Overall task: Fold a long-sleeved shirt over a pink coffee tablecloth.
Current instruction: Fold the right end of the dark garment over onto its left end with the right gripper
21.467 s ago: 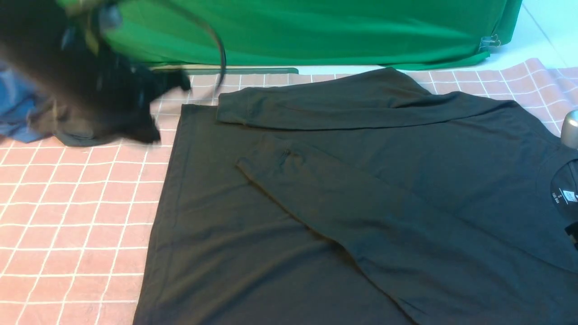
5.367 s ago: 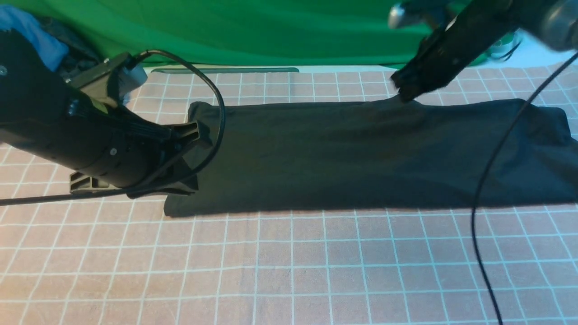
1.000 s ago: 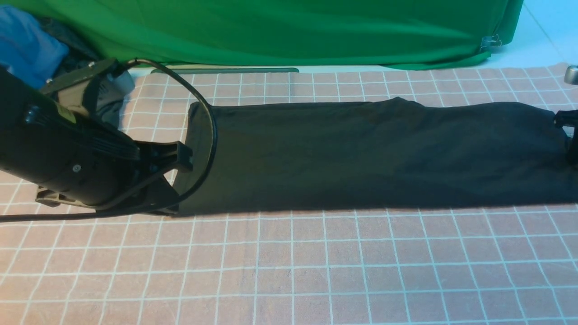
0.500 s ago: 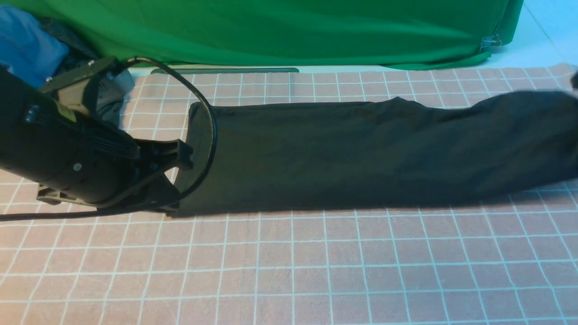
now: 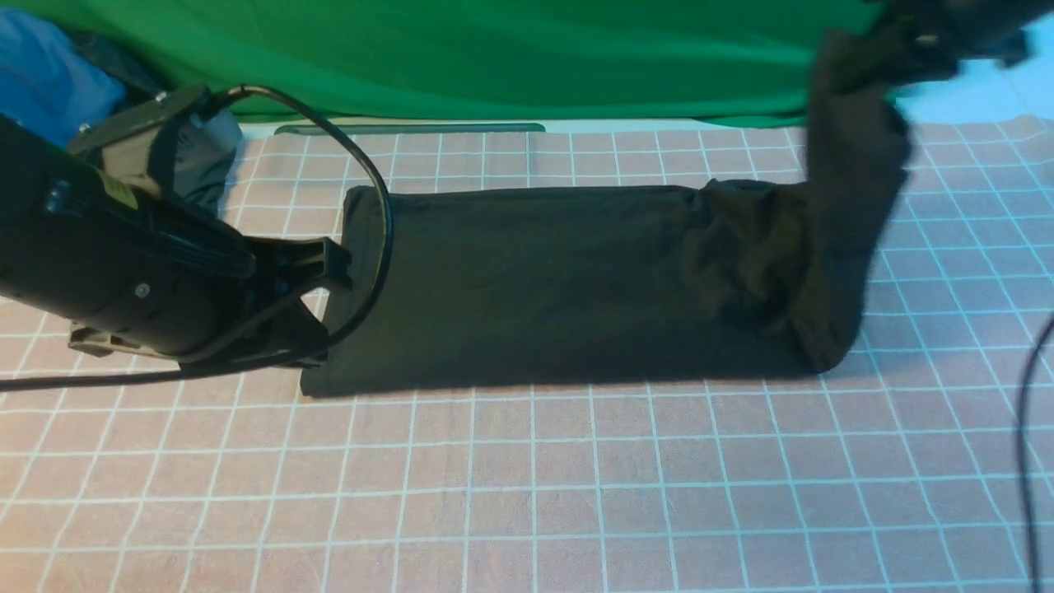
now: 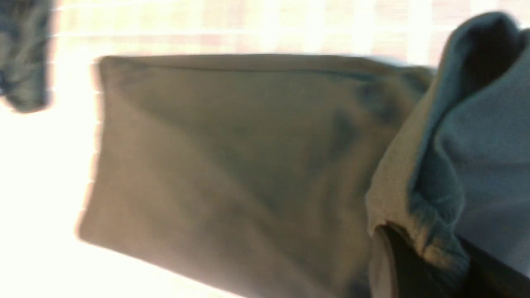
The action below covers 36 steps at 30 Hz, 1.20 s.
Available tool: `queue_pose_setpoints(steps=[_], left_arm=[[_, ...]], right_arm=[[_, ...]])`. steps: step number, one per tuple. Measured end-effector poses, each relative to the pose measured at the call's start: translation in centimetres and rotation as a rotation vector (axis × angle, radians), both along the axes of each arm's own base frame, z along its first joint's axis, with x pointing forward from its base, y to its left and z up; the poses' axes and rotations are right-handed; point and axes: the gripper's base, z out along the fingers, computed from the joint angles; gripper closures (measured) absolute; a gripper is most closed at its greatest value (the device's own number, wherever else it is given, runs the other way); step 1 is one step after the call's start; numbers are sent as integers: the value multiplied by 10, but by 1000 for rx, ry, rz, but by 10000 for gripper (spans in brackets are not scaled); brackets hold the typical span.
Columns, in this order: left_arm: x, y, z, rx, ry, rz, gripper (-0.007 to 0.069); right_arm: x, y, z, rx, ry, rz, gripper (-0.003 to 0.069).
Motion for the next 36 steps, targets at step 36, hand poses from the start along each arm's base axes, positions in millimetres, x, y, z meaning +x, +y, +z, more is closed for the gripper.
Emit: queue_pose_setpoints(steps=[36], left_arm=[[-33,20,46,68,-155,83,611]], right_arm=[[-26,291,-113,278,-137,40,557]])
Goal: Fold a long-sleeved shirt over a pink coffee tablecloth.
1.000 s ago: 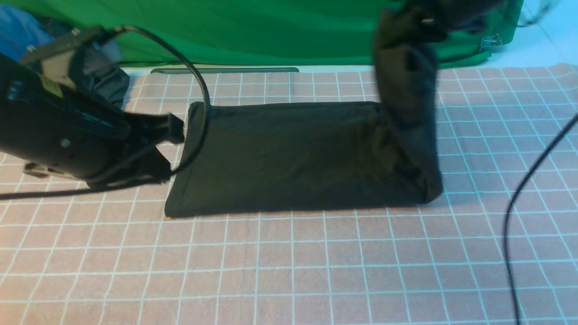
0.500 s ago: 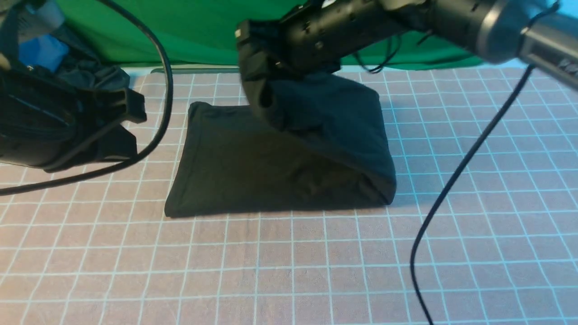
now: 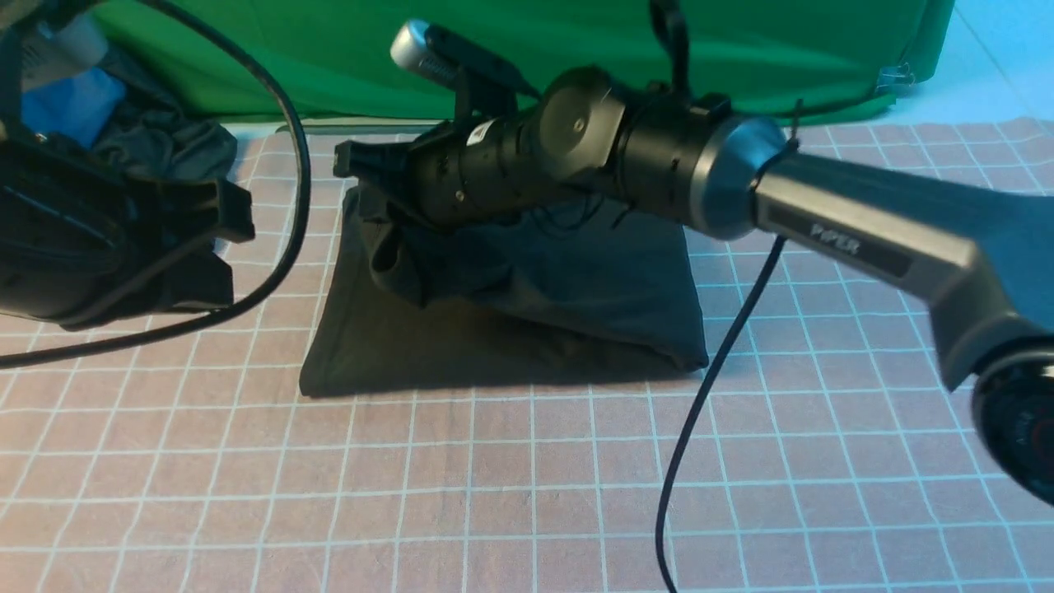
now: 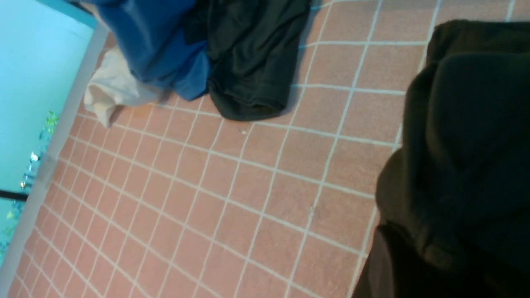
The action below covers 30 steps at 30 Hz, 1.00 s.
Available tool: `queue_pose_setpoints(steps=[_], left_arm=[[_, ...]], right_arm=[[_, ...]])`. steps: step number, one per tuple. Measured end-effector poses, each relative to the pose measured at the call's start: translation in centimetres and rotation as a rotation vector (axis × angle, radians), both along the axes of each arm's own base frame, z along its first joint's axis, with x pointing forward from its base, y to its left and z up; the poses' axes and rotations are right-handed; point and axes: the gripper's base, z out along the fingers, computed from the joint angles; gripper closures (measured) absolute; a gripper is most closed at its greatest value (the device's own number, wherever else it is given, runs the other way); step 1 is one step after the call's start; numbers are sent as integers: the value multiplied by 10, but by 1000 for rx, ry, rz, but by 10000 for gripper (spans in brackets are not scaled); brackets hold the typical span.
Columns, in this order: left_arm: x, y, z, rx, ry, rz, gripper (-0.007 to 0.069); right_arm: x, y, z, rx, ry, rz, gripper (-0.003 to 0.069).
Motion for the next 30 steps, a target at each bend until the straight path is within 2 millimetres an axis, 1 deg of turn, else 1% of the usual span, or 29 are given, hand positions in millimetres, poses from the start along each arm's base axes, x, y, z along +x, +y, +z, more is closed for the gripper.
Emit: queue_pose_setpoints(steps=[3,5,7,8,9,10,11,13,15,16,17,19,20,23,24,25,26,27,28,30], left_arm=[[0,0,0,1,3,0,611],[0,0,0,2,6,0,611],[0,0,0,3,6,0,611],[-1,0,0,3,8,-1,611],[-1,0,-1,3,9,-1,611],[-1,0,-1,5,15,-1,611],[-2,0,-1,5,21,-1,611],[-2,1,-2,3,37,14,611],[-3,2,-2,1,45,37,611],[-3,3,-3,5,49,49,611],[-3,3,-3,-2,50,60,611],[-2,4,-3,-7,56,81,611],[-1,3,-4,-8,62,87,611],[8,1,-12,2,101,93,611],[15,0,-19,10,130,96,611],[17,-1,-20,12,135,96,611],[29,-4,-31,23,179,99,611],[37,-6,-39,30,204,100,611],[46,-8,-48,36,228,102,611],[61,-12,-66,43,276,106,611]], right_arm=[[2,4,-9,18,5,-33,533],[2,9,-15,36,10,-60,449],[1,13,-17,59,5,-82,340],[1,13,-16,65,3,-87,272],[1,13,-16,65,2,-88,260],[0,14,-14,67,-1,-86,193],[0,12,-13,61,-2,-79,158],[1,6,-7,23,-21,-38,119],[3,-3,0,-21,-35,5,116],[4,-14,9,-64,-43,48,125],[6,-20,15,-74,-52,55,131],[9,-43,34,-137,-78,103,188],[10,-56,45,-171,-90,125,237],[10,-92,71,-271,-120,178,436],[8,-112,84,-322,-125,197,538],[8,-114,85,-327,-127,201,548],[6,-134,97,-373,-123,213,594],[4,-147,103,-402,-113,220,610],[1,-162,109,-431,-89,228,617],[-4,-186,116,-489,-37,246,620]])
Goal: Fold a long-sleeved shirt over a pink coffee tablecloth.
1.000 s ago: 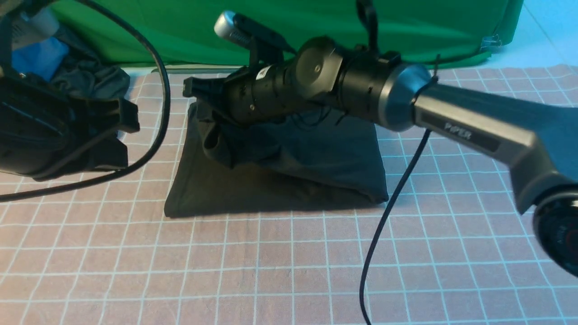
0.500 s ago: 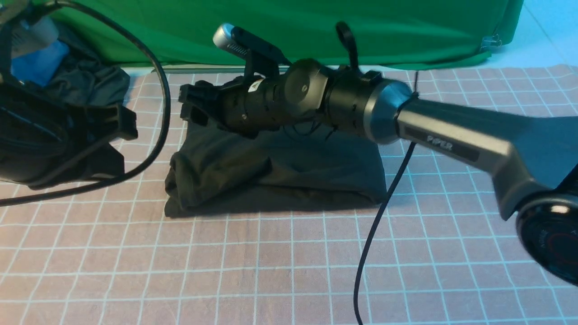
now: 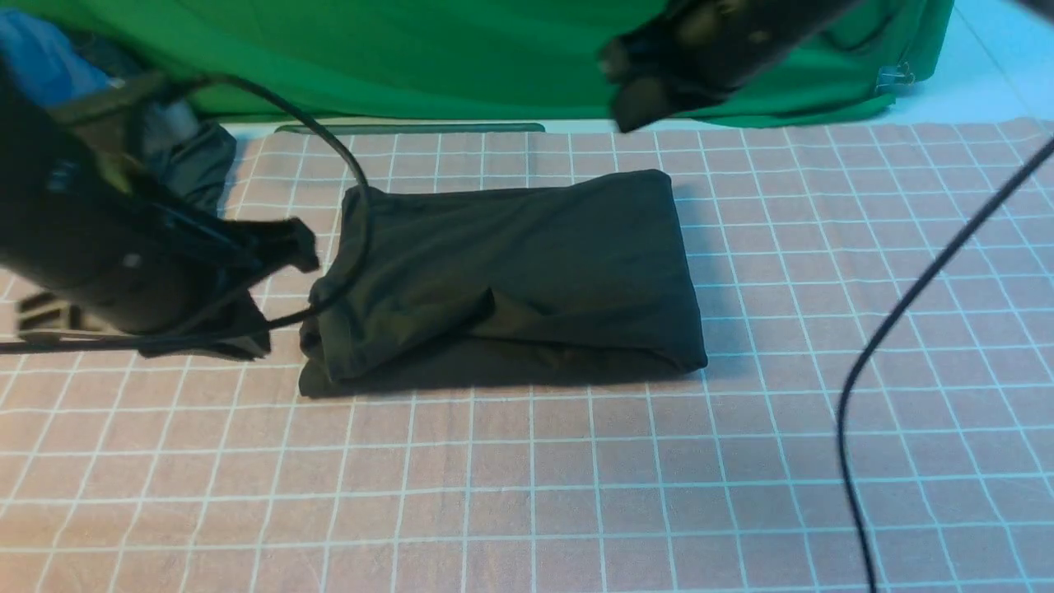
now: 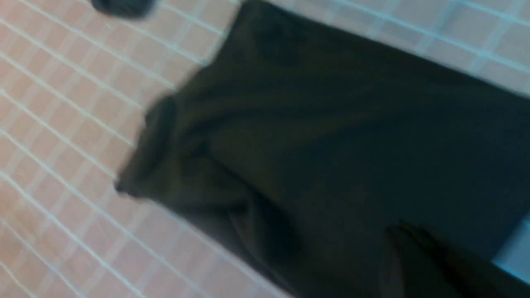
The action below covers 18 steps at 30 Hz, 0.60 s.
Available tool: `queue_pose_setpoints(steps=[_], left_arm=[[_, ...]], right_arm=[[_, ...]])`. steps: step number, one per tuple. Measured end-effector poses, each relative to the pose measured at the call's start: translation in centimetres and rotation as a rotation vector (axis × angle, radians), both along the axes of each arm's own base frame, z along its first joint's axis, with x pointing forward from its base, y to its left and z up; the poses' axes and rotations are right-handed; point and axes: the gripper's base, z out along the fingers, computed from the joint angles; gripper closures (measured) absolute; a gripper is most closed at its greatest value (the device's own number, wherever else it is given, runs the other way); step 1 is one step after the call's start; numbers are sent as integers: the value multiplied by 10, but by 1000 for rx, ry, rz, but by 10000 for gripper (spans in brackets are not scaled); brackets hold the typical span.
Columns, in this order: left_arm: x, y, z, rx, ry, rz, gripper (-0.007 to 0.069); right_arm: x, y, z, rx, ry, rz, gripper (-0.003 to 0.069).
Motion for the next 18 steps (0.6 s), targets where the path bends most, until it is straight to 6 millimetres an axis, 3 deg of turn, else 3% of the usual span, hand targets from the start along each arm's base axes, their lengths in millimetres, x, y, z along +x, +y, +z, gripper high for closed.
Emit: queue_pose_setpoints(steps=[4,9,12,14,18], left_arm=[[23,-7,-30,1,64,8,611],[42,-8,-60,1,120,28,611],[50,2,-71,-45,157,85,611],[59,19,-79,-106,170,136,611],[72,40,-84,-186,99,173,611]], right_arm=[[-6,-32,6,-91,46,-26,620],[-19,-47,2,-177,65,-39,620],[-30,-50,-3,-193,92,-28,620],[-43,-54,-12,-212,130,-13,620],[-62,-57,-29,-223,192,-7,620]])
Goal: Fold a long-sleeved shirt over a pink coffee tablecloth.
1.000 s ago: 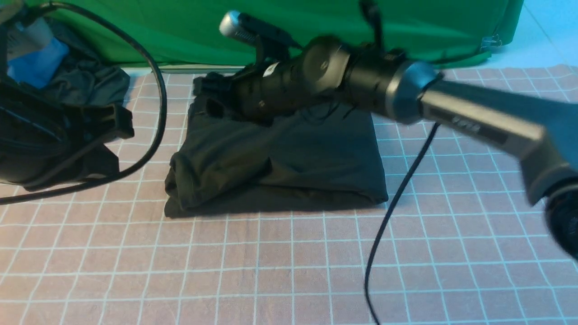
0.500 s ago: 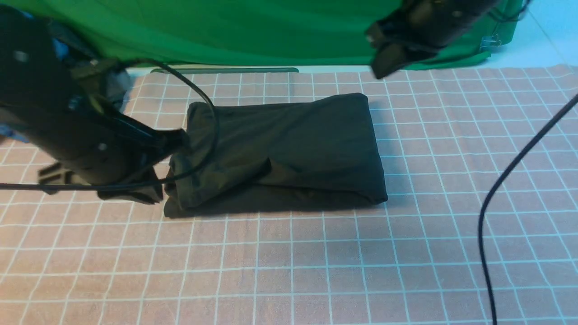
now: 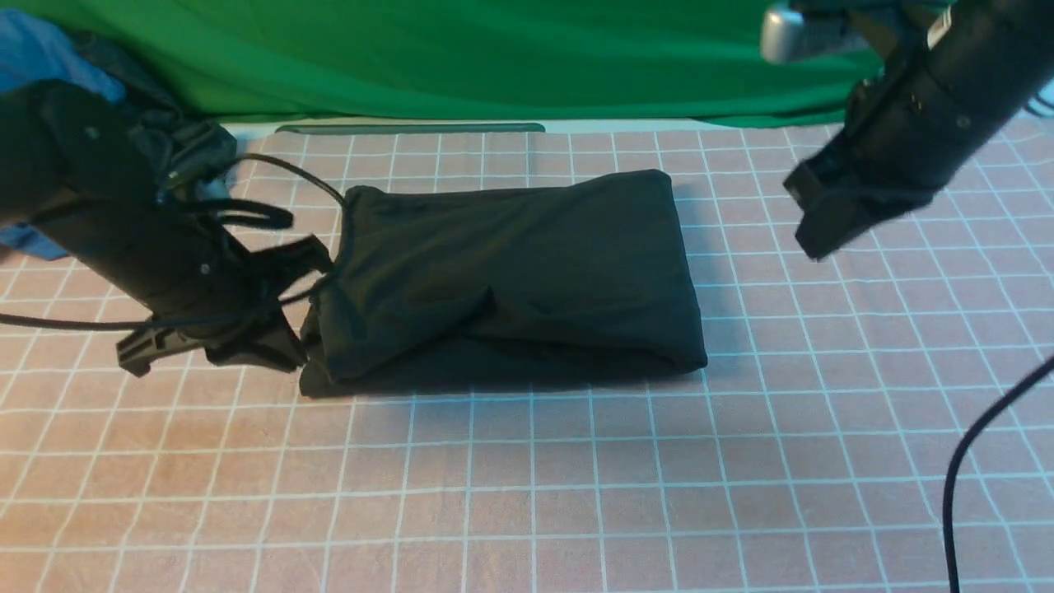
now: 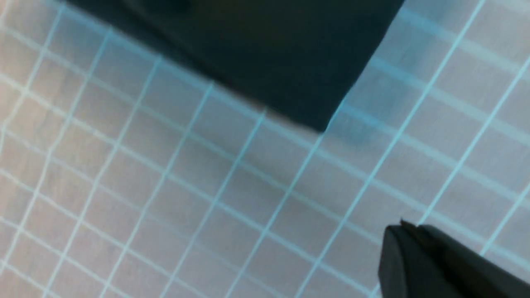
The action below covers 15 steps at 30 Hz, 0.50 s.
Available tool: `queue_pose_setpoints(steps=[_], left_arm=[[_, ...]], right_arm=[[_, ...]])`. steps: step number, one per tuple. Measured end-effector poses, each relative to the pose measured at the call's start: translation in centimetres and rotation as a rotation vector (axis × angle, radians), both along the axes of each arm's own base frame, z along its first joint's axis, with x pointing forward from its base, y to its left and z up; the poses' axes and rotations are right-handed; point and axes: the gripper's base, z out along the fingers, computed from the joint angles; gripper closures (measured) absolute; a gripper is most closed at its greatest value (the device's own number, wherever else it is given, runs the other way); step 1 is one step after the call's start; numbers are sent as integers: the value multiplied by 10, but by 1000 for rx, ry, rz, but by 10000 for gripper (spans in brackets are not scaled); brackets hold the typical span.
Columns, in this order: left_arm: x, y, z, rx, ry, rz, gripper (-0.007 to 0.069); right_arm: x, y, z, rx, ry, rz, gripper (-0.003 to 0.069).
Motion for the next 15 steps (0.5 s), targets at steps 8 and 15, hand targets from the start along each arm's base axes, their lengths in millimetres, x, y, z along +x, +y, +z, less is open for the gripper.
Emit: queue_pose_setpoints(steps=[8,15], left_arm=[[9,-16,1,79,-133,-109,508],[17,-32,-19,97,-127,-156,179]], right_arm=[[-9,19,-18,13,-11,77,620],[-15,50,-14,51,-98,148,620]])
